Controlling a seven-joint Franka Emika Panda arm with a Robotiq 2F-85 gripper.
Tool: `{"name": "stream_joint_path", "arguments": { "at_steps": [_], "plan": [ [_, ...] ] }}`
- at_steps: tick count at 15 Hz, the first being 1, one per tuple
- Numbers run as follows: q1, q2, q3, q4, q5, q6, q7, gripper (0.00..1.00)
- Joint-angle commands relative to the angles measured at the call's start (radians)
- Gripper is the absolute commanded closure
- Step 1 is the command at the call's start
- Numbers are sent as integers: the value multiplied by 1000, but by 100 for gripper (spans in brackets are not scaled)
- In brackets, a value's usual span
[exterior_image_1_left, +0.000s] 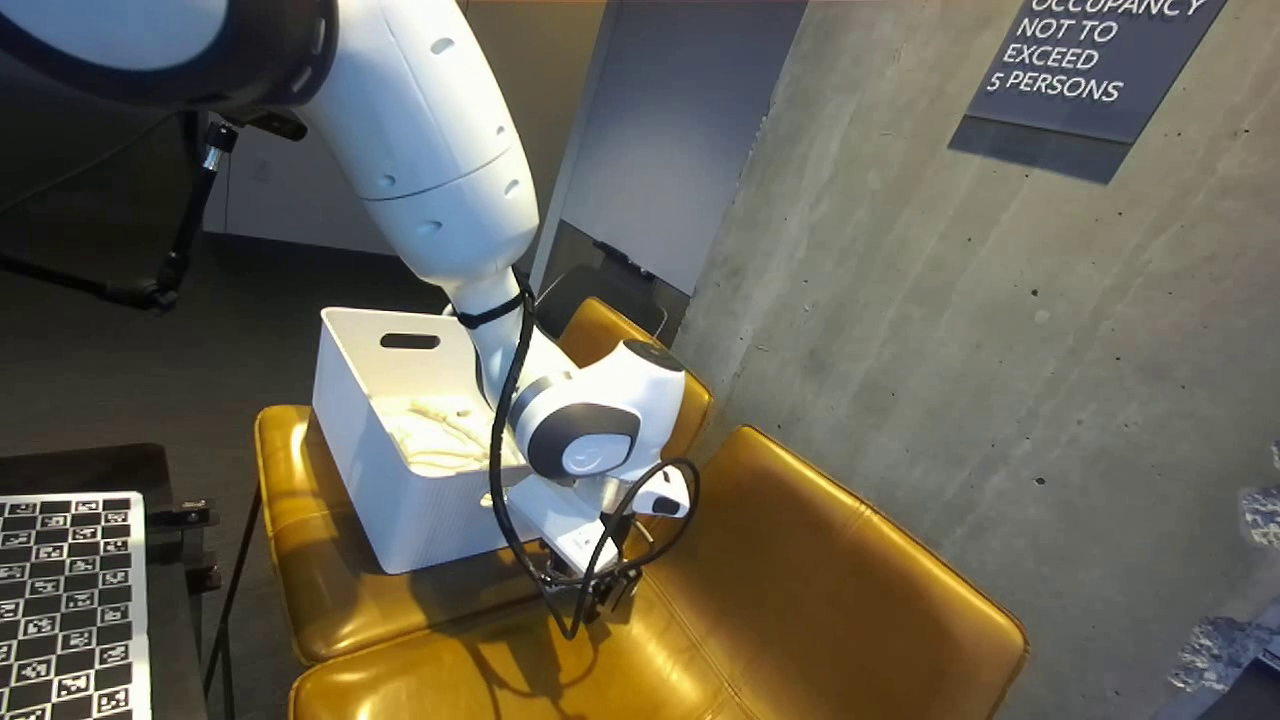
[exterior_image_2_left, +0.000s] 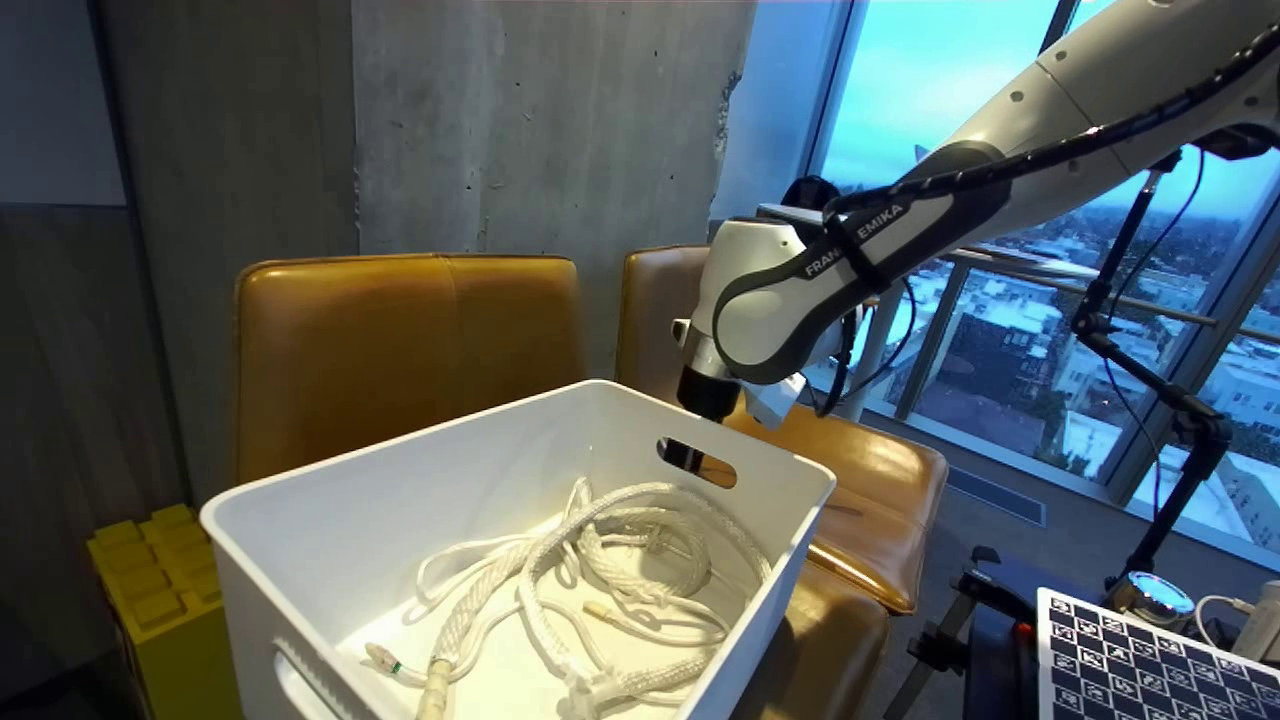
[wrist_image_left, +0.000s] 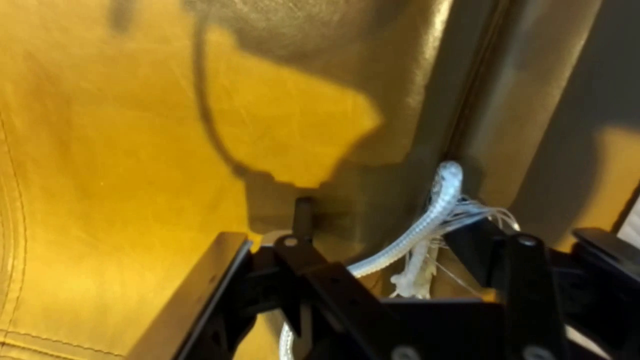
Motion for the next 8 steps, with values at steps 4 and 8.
{"name": "stream_joint_path", "arguments": {
  "at_steps": [4, 8],
  "plan": [
    [19, 3, -9, 18, -43, -21, 52, 82],
    [32, -26, -14, 7, -64, -26, 68, 100]
  ]
}}
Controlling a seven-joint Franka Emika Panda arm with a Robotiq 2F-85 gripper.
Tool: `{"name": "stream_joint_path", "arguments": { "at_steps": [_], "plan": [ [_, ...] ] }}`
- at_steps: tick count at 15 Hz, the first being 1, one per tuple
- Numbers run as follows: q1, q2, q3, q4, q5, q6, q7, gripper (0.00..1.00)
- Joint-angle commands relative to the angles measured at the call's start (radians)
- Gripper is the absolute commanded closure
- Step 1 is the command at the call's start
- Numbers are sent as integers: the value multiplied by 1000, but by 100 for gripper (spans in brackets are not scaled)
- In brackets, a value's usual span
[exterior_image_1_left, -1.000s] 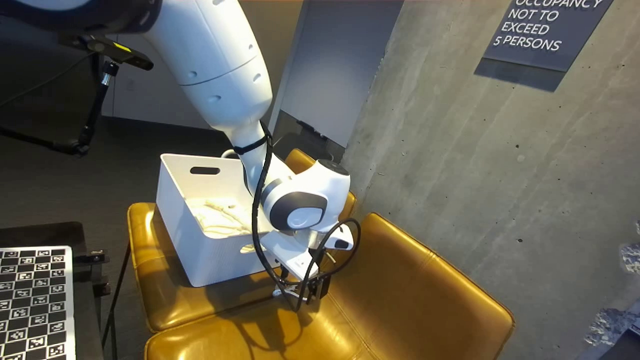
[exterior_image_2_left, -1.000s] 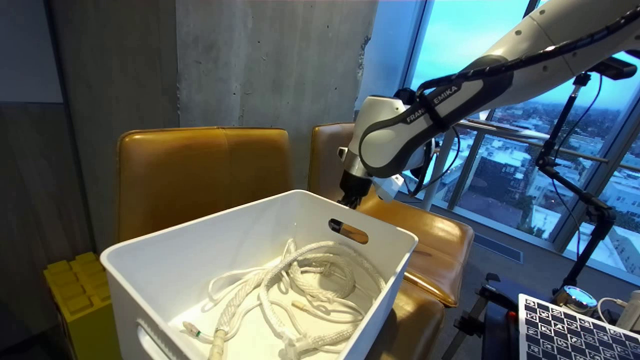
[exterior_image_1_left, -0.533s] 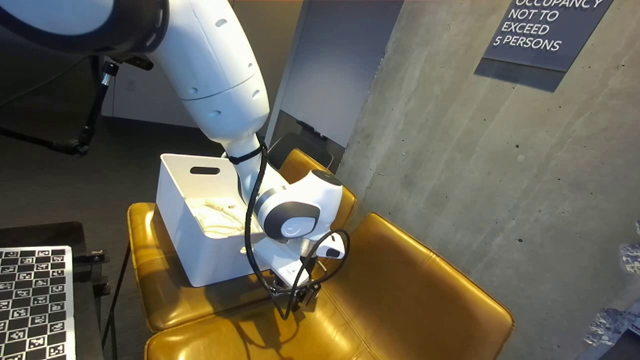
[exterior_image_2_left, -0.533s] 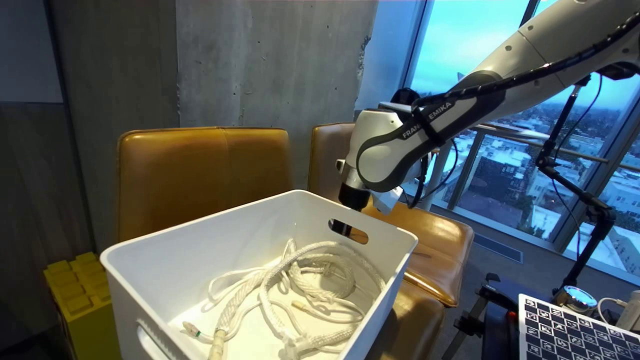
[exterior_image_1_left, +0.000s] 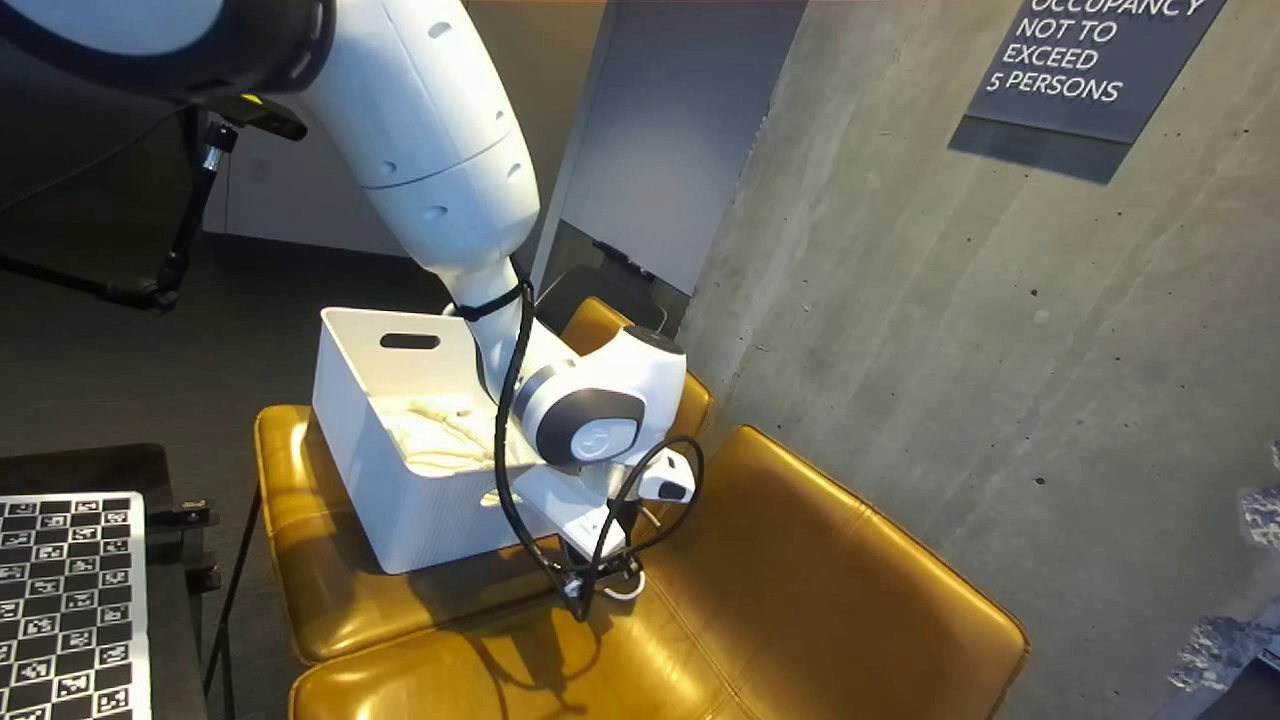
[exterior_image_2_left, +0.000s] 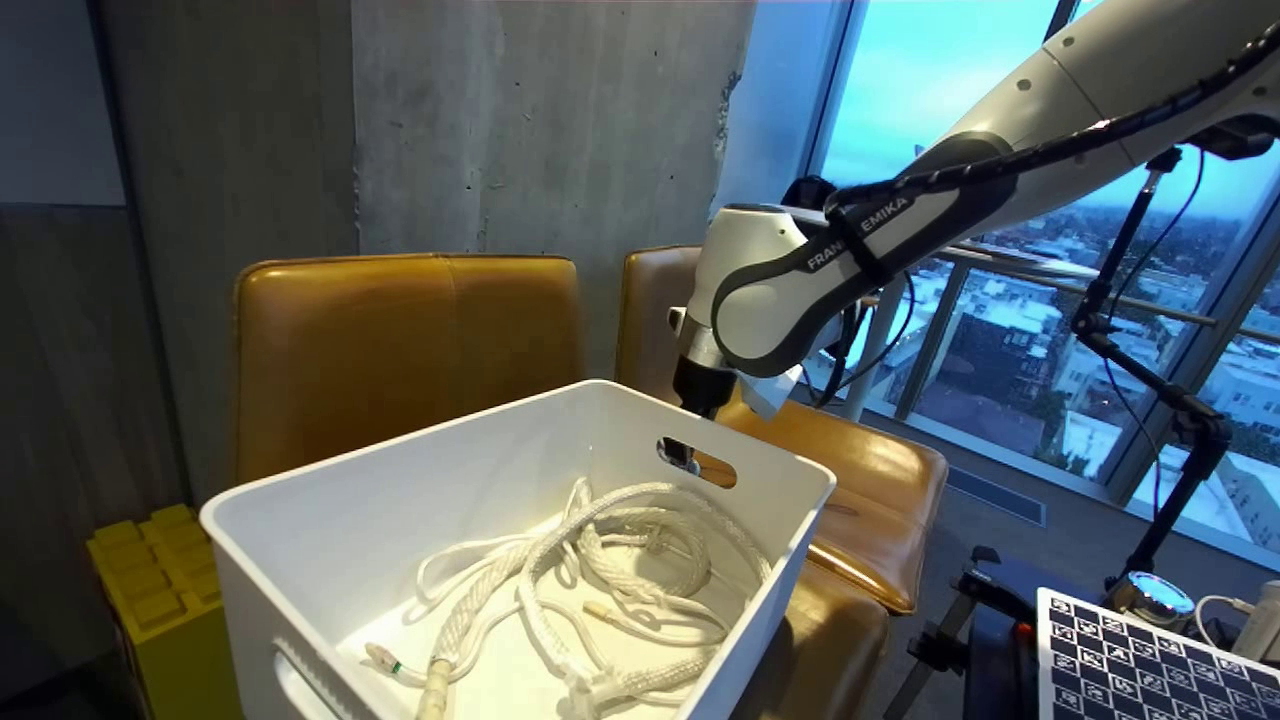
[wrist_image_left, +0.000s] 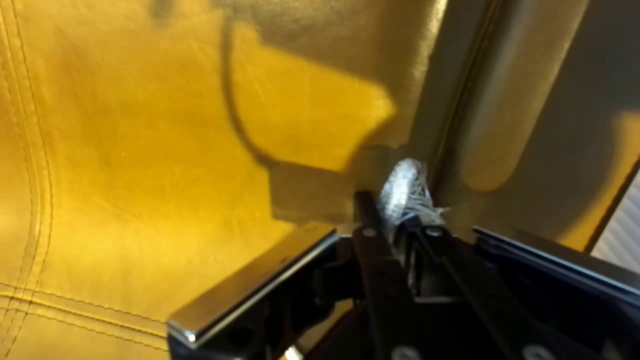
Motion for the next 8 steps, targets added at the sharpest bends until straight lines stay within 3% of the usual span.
{"name": "stream_joint_path", "arguments": {
  "at_steps": [1, 8],
  "plan": [
    [24, -24, -8, -11, -25, -22, 32, 100],
    [103, -225, -39, -52, -91, -96, 86, 99]
  ]
}}
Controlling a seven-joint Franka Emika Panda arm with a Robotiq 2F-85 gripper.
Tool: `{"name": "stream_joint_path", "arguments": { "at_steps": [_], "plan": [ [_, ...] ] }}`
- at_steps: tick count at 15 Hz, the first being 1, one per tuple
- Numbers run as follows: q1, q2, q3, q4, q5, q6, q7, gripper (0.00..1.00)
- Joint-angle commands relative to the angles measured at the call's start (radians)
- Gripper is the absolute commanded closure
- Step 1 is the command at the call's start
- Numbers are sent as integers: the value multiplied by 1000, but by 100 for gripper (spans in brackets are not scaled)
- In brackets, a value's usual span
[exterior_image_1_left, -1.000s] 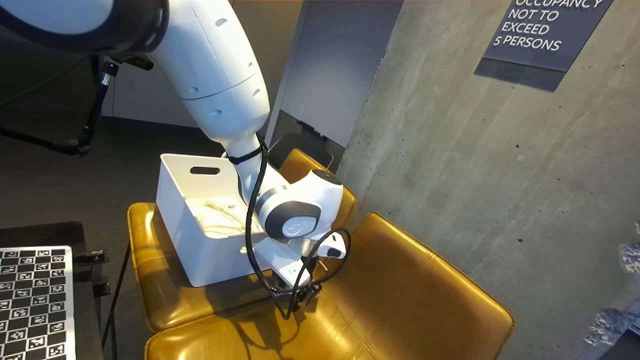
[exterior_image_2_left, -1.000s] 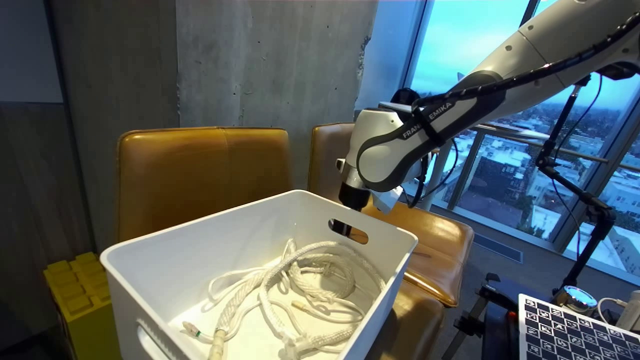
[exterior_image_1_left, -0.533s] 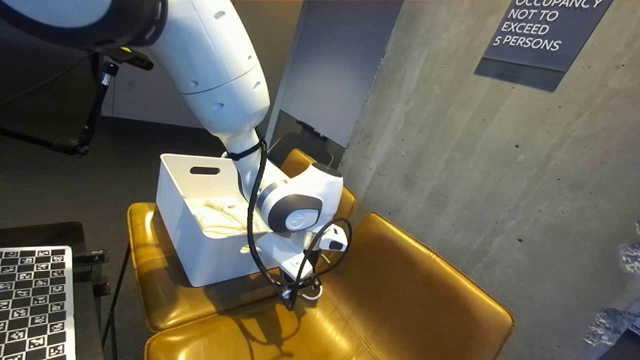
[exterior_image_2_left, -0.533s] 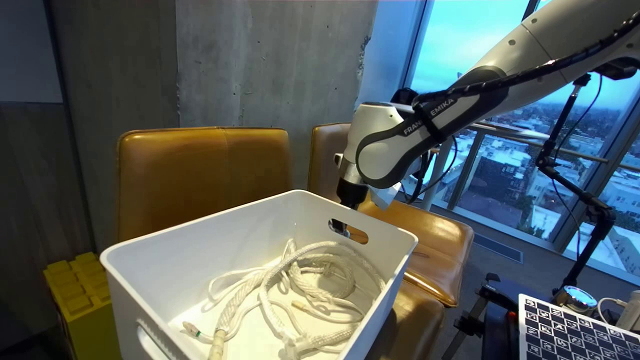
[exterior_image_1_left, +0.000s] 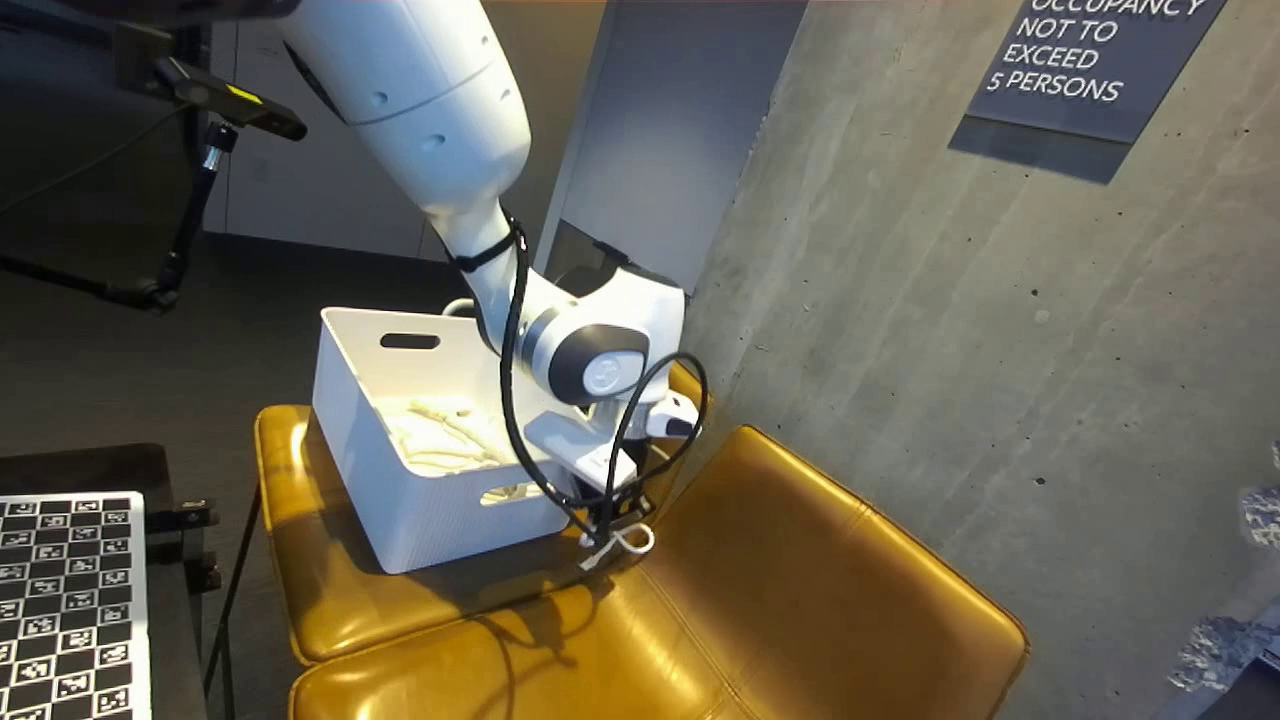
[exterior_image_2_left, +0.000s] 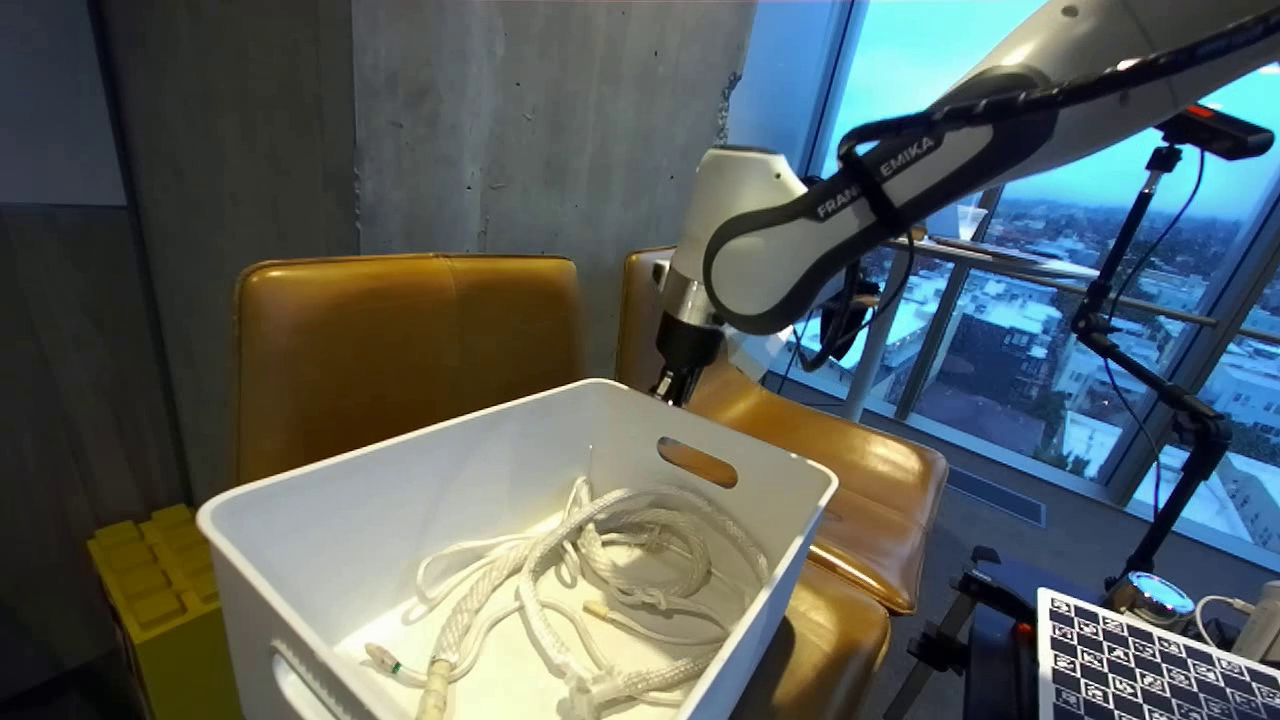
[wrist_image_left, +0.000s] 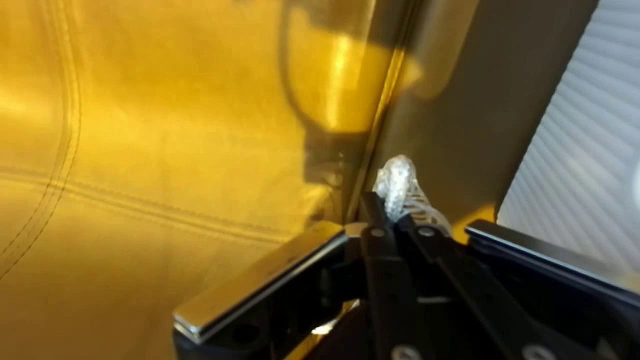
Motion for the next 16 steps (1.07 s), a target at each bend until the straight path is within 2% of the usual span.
{"name": "stream_joint_path", "arguments": {
  "at_steps": [1, 7, 10, 11, 16],
  "plan": [
    [45, -170, -19, -47, -54, -72, 29, 99],
    [93, -391, 16, -5, -66, -207, 35, 99],
    [116, -475, 61, -6, -39, -256, 16, 99],
    [119, -491, 83, -4, -22, -271, -4, 99],
    [162, -508, 125, -8, -33, -326, 53, 99]
  ]
}}
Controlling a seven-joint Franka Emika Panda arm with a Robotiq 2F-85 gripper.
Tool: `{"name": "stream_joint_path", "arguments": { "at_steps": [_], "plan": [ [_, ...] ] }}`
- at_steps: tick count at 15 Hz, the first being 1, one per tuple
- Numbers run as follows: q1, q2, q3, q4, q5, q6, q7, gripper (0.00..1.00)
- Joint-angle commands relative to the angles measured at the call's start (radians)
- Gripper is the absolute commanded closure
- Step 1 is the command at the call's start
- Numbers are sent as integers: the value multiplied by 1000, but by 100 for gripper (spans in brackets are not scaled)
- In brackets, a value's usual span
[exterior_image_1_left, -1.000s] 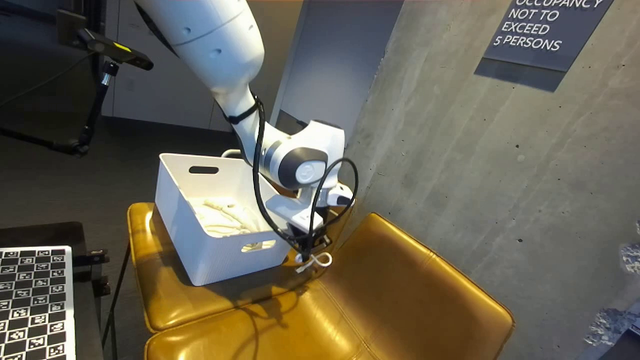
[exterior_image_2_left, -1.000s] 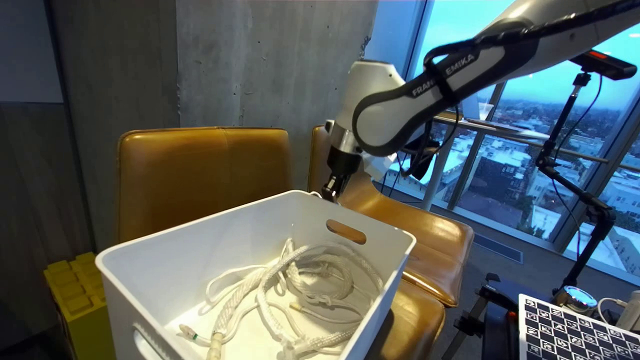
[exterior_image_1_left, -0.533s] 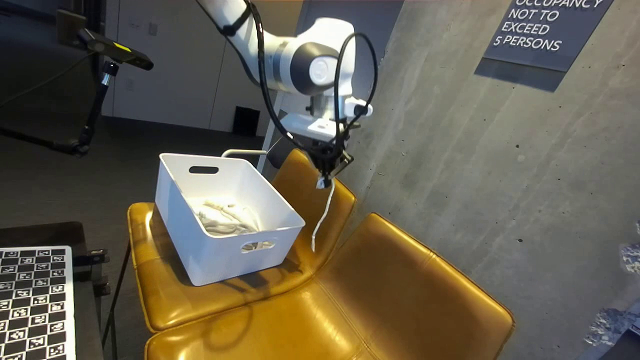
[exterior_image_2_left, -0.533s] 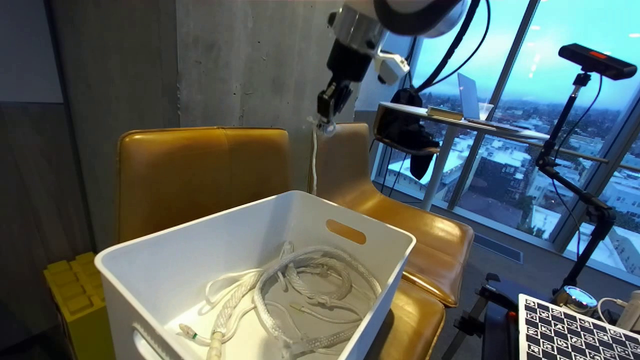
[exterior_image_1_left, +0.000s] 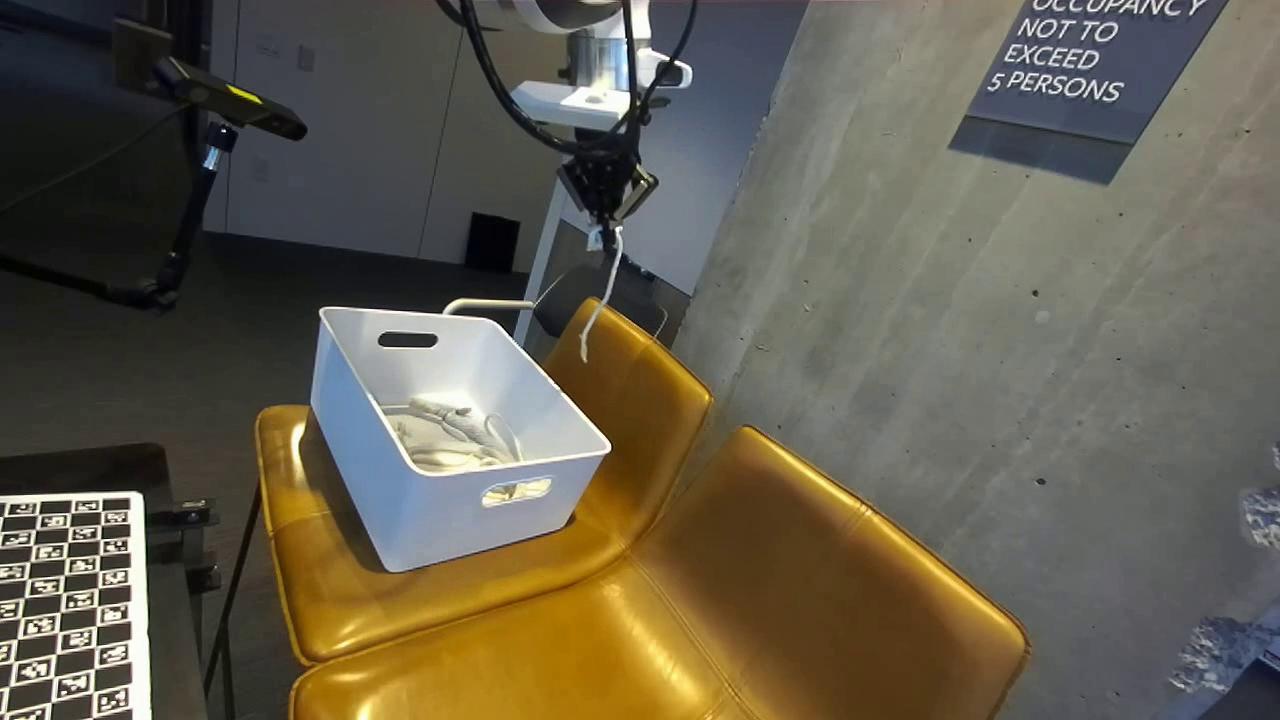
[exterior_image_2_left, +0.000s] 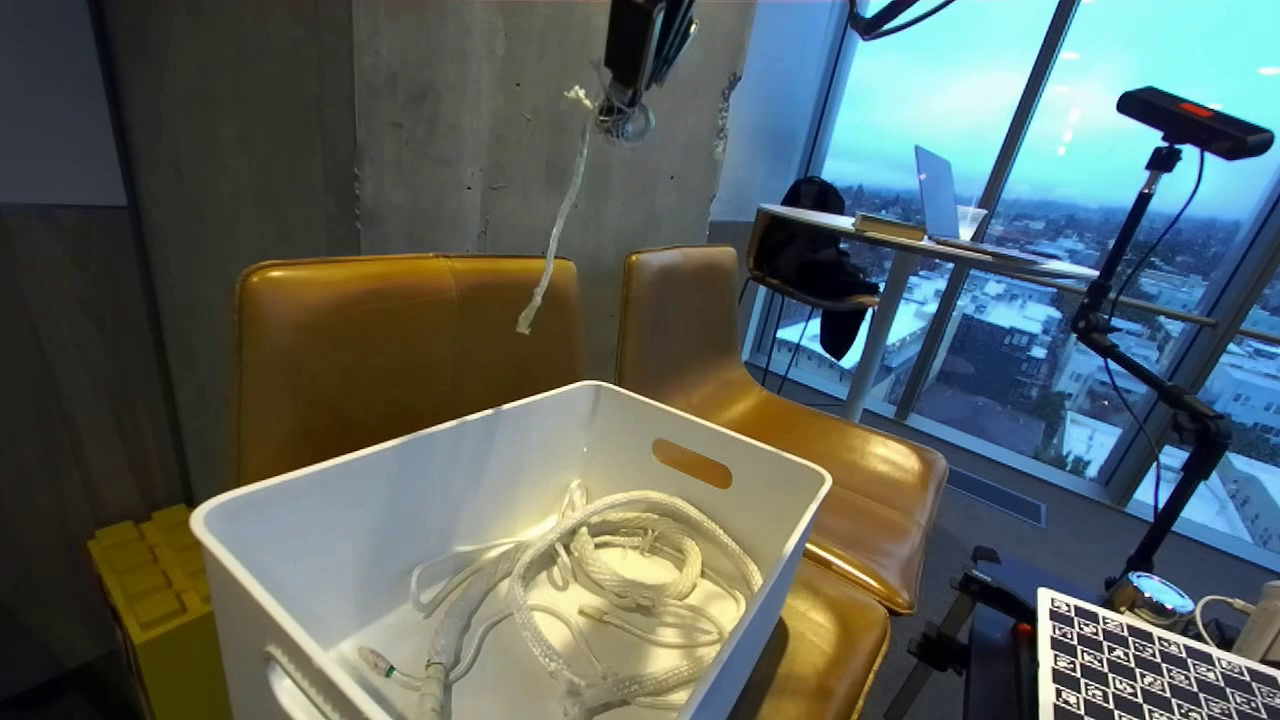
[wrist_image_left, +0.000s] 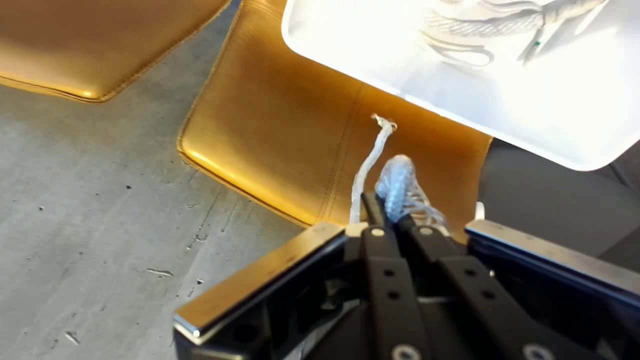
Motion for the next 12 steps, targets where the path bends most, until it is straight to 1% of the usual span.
{"name": "stream_joint_path", "arguments": {
  "at_steps": [1, 4, 6, 9, 12],
  "plan": [
    [20, -15, 24, -35, 13, -54, 48, 99],
    [47, -56, 48, -125, 24, -68, 107, 99],
    [65, -86, 65, -196, 27, -44, 149, 99],
    [77, -95, 77, -240, 31, -45, 188, 99],
    [74, -116, 81, -284, 46, -39, 197, 99]
  ]
}}
